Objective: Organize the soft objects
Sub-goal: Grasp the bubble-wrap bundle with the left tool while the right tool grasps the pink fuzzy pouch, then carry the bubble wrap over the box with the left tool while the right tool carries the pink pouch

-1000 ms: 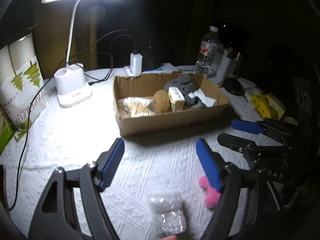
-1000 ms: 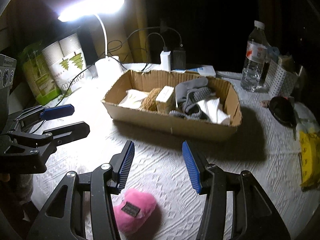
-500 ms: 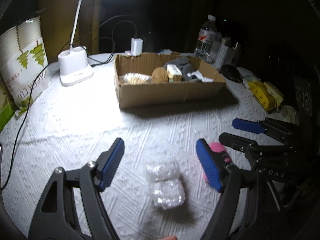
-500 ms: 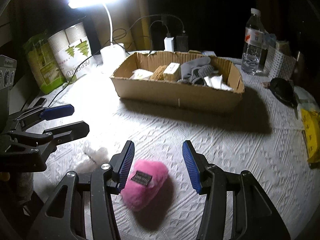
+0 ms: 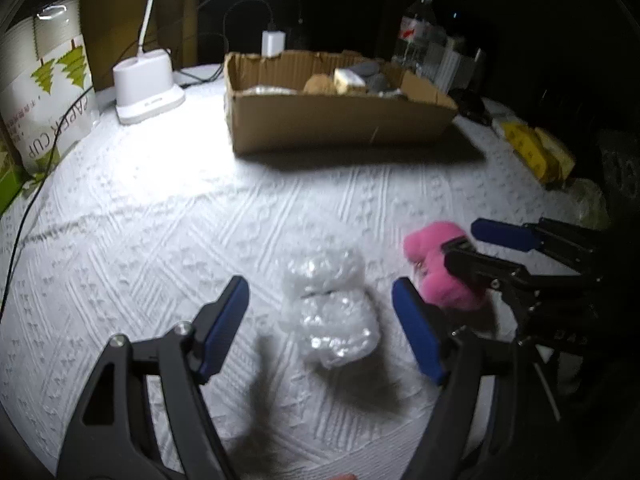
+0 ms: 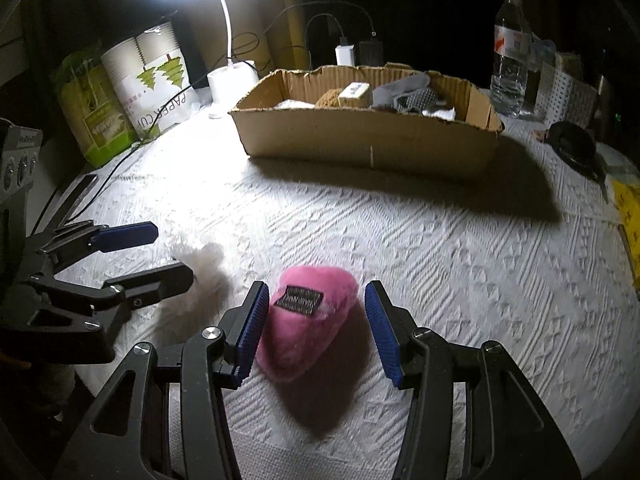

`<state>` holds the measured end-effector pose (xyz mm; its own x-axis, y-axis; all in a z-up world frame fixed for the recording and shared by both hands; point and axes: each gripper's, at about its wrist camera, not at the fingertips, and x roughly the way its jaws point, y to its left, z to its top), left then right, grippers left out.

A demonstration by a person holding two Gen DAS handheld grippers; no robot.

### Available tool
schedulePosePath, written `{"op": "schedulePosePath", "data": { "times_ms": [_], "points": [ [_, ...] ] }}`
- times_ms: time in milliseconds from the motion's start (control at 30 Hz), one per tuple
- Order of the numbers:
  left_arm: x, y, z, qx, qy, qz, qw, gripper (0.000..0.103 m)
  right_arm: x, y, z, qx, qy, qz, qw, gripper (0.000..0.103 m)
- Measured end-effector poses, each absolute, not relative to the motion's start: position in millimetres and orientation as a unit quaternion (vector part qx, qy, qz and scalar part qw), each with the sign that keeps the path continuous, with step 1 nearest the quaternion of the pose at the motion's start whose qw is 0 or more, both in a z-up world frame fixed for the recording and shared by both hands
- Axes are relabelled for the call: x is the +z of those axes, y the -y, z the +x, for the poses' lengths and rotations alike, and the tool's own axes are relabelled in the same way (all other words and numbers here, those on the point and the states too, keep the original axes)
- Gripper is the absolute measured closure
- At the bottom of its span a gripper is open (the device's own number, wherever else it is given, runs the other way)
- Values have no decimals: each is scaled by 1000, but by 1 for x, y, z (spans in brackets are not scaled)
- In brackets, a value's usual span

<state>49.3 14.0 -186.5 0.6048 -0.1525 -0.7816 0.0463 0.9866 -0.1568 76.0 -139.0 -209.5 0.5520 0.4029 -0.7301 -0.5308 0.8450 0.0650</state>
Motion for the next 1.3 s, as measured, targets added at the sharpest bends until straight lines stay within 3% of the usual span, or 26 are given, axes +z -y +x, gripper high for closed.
{"op": "schedulePosePath", "data": {
  "times_ms": [233, 267, 300, 400, 433, 500, 600, 1300],
  "points": [
    [-197, -11, 50, -56, -443, -50, 893, 30, -221, 136, 75, 281, -406, -68, 867, 50],
    [-198, -11, 50, -57, -444, -47, 893, 34, -221, 136, 76, 281, -407, -67, 867, 50],
    [-199, -10, 51, -59, -446, -46, 892, 45, -222, 135, 76, 283, -408, -65, 866, 50],
    [-201, -8, 51, -66, -449, -41, 890, 54, -226, 132, 77, 295, -414, -59, 859, 51],
    [-201, -7, 51, -68, -449, -40, 890, 57, -227, 130, 77, 300, -415, -60, 857, 58],
    [-200, -5, 51, -72, -448, -35, 890, 60, -226, 128, 75, 303, -411, -67, 857, 62],
    [-195, -6, 50, -75, -443, -35, 892, 61, -220, 127, 74, 305, -404, -75, 859, 66],
    [-143, -22, 65, -72, -396, -44, 914, 62, -173, 161, 104, 268, -368, -68, 888, 66]
  ]
}}
